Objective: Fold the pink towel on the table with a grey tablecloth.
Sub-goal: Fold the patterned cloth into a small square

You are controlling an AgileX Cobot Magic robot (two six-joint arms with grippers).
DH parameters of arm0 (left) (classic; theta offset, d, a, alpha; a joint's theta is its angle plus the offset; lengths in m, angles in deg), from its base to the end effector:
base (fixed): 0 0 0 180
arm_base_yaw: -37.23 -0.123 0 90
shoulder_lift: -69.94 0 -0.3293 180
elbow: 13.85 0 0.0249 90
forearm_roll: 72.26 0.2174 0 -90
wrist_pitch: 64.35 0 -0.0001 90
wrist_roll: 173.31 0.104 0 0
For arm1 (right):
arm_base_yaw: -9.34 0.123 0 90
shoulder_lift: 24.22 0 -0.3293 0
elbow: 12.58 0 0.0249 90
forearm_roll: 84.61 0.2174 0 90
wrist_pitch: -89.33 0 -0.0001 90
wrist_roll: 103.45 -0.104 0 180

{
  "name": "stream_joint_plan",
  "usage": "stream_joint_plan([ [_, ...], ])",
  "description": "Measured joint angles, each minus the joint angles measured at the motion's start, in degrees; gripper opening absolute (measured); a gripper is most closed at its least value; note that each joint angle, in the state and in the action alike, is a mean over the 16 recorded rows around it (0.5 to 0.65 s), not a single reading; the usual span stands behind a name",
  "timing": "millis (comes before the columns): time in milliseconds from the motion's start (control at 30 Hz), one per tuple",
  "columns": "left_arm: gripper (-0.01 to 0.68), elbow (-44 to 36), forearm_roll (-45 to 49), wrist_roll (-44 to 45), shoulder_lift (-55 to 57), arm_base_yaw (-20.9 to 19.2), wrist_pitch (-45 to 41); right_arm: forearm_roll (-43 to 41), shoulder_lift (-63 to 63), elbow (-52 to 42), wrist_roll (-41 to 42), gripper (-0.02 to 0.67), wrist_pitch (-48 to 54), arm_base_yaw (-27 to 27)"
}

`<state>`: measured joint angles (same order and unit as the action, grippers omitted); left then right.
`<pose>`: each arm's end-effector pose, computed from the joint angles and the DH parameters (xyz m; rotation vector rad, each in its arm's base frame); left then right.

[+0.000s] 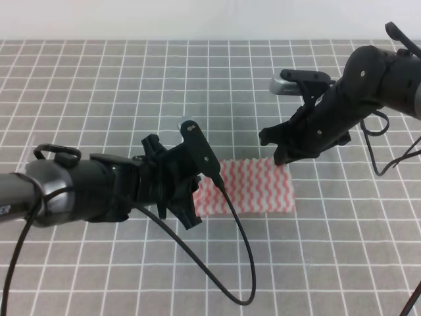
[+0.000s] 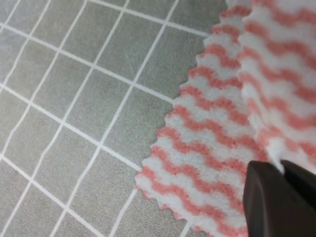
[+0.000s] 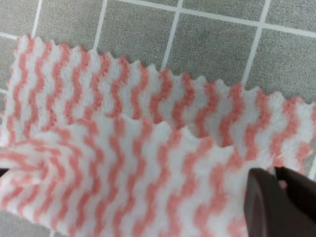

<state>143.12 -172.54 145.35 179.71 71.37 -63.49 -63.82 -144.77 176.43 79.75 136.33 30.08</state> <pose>0.3020 -0.2031 0.2326 1.3667 1.8759 0.0545 0.3818 0.1735 0.2577 -0.3038 2.7615 0.5112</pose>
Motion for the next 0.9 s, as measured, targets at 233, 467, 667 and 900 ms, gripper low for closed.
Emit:
stream_joint_plan([
  [233,-0.001,0.0,0.0,-0.3,0.6,0.0,-0.5,-0.4,-0.8,0.0,0.0,-0.011,-0.1,0.0],
  [467,-0.001,0.0,0.0,-0.5,1.1,0.0,-0.8,-0.5,-1.6,0.0,0.0,-0.011,-0.4,0.0],
  [667,-0.001,0.0,-0.1,-0.6,1.2,-0.5,-0.9,-0.5,-1.8,0.0,0.0,-0.011,-0.6,0.0],
  [900,-0.001,0.0,0.0,-0.6,1.3,-1.5,-1.2,-0.5,-1.8,0.0,-0.1,-0.012,-0.8,0.0],
])
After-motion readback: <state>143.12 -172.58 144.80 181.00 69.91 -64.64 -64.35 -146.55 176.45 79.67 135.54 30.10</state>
